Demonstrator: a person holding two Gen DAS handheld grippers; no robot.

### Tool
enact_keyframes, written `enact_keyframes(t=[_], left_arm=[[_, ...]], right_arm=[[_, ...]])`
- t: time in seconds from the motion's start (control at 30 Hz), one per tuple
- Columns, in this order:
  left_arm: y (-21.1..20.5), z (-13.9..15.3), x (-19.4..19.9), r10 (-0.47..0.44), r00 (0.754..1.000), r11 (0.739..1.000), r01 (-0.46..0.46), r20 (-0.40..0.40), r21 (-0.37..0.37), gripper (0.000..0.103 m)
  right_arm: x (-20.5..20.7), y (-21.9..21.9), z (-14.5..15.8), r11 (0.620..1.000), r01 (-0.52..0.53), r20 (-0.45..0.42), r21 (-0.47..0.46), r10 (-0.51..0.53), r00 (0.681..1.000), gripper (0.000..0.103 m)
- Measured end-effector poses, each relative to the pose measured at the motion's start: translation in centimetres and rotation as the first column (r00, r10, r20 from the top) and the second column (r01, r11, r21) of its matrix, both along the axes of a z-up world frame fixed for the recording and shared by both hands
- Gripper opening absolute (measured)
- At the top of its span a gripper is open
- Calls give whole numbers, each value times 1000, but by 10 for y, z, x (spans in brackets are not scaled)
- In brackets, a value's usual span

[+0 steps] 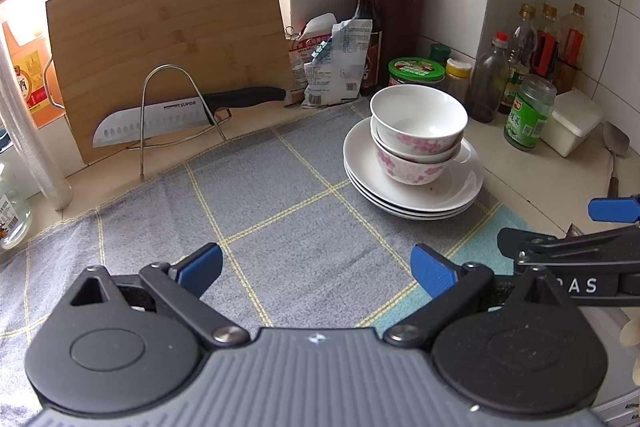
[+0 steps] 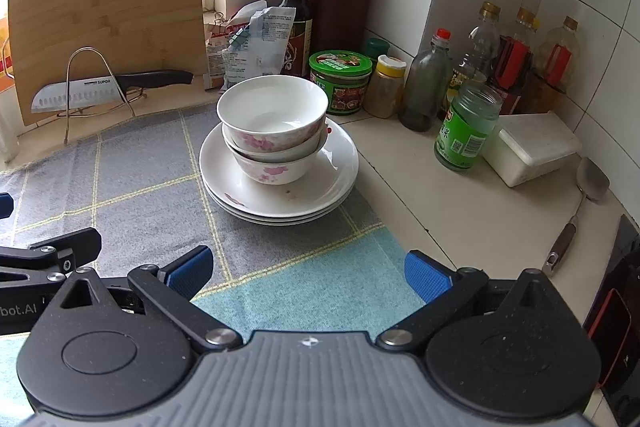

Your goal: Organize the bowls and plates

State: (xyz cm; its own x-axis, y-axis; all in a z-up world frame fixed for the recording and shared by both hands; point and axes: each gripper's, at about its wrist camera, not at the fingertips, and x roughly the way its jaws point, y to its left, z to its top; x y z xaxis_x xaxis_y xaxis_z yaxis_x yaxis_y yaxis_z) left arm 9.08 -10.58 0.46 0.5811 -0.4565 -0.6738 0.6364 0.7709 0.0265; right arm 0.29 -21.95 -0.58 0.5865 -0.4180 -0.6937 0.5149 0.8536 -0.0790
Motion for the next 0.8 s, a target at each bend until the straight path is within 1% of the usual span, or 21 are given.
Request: enact_keyframes(t=[0.8], left_arm=[[3, 3, 6, 1, 1000, 1000, -1, 5, -1, 100]], right_arm=[[3, 2, 1, 1000, 2, 2, -3, -2, 1000, 103]])
